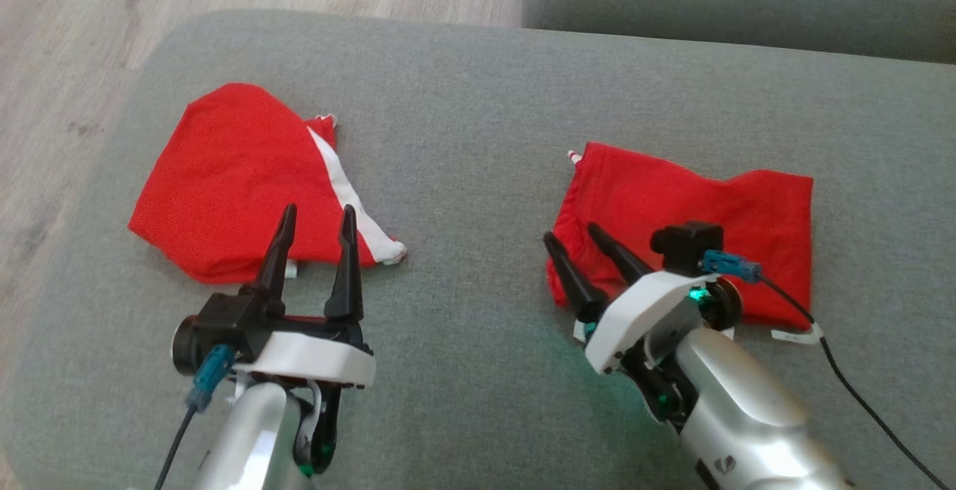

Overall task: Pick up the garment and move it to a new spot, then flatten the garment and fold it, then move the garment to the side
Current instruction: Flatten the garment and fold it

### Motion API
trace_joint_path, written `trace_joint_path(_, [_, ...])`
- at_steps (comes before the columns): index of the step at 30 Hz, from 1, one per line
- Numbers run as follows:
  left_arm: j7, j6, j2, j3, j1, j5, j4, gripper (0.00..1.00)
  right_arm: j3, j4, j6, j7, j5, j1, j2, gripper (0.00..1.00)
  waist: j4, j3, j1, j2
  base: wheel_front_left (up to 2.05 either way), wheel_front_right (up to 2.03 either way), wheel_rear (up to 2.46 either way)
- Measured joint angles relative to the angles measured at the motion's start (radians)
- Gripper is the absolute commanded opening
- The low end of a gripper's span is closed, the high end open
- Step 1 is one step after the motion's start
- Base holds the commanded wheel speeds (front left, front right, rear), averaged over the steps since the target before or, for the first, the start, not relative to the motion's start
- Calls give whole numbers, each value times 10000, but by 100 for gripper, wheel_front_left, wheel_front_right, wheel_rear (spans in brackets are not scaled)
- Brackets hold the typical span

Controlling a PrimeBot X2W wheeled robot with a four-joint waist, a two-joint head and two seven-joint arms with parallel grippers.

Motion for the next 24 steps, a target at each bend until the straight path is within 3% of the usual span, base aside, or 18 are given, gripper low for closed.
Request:
trace_joint_path(7, [0,2,0,27,6,8,67,100,305,-384,0,-671,602,-229,8,100,-260,-236,-1,0,0,0,0])
trace_joint_path(15, [2,4,0,130,79,21,-73,100,-2146,36,0,-1628,-2031,-573,-286,100,-791,-452,-1,0,0,0,0])
trace_joint_path(19, [2,75,0,134,143,21,-253,100,-3448,-976,0,-1732,-2976,73,-775,100,-1051,-508,-1,0,0,0,0])
trace_joint_path(24, [2,165,2,134,414,21,-445,100,-4920,-3377,0,-1745,-4117,2118,-736,100,-1406,-486,-1,0,0,0,0])
